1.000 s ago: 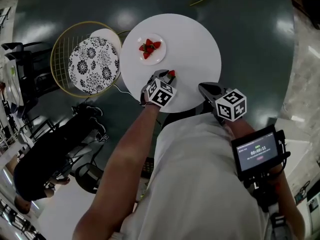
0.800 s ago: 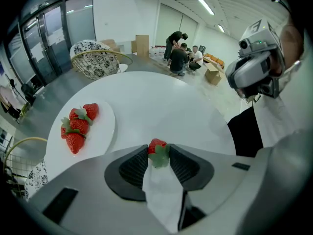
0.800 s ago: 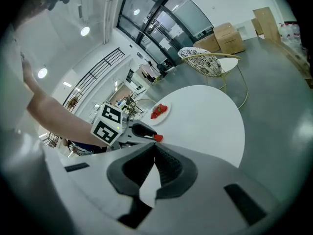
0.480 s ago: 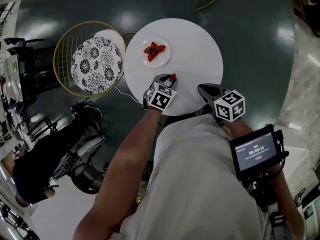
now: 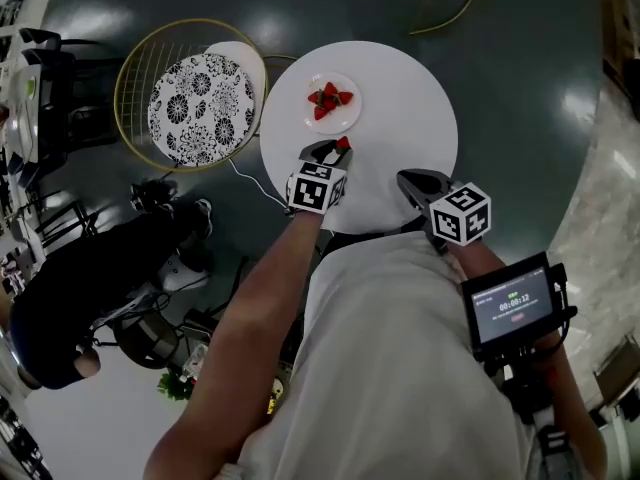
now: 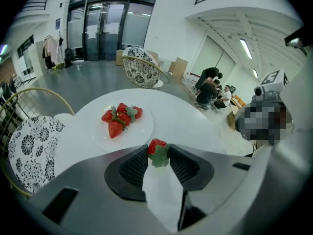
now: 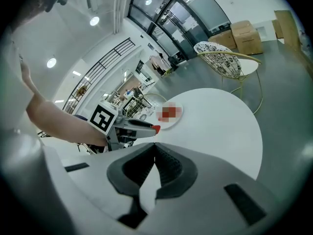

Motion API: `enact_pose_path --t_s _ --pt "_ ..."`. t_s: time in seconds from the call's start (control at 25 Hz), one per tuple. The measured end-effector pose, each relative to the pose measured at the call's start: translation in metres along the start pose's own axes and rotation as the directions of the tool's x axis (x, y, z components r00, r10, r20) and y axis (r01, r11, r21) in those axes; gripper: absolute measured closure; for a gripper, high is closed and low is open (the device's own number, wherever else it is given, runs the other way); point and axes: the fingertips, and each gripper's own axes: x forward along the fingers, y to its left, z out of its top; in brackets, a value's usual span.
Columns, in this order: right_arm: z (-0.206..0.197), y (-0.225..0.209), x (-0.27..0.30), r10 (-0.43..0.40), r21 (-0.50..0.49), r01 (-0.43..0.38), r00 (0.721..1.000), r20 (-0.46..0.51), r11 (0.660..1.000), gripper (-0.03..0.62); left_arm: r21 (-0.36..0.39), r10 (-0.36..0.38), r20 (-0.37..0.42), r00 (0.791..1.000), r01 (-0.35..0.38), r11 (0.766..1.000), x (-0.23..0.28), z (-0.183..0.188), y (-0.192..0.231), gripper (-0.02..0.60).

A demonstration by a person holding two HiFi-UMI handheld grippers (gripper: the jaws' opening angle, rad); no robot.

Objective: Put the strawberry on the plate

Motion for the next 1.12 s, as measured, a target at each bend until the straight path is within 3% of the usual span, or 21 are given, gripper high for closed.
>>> enact_pose_path --t_s 0.24,0.48,1.12 --pt "0.007 0.012 0.007 0.025 -0.037 -0.027 0.999 -0.045 0.999 0.586 -0.135 0.024 0.068 0.997 -0.014 0.991 -0.012 0.011 0.011 0.437" --pt "0.000 0.016 0.008 0.036 -0.046 -0.039 0.997 -0.073 0.998 0.586 -0.317 0.062 0.130 0.990 -0.018 0.948 -0.008 0.016 0.020 0.439" --pt "-0.023 0.002 -0.003 0.018 0.004 -0.018 0.996 -0.093 1.000 0.586 -0.361 0.142 0.140 0.980 -0.083 0.929 0.027 0.023 0.026 0.439"
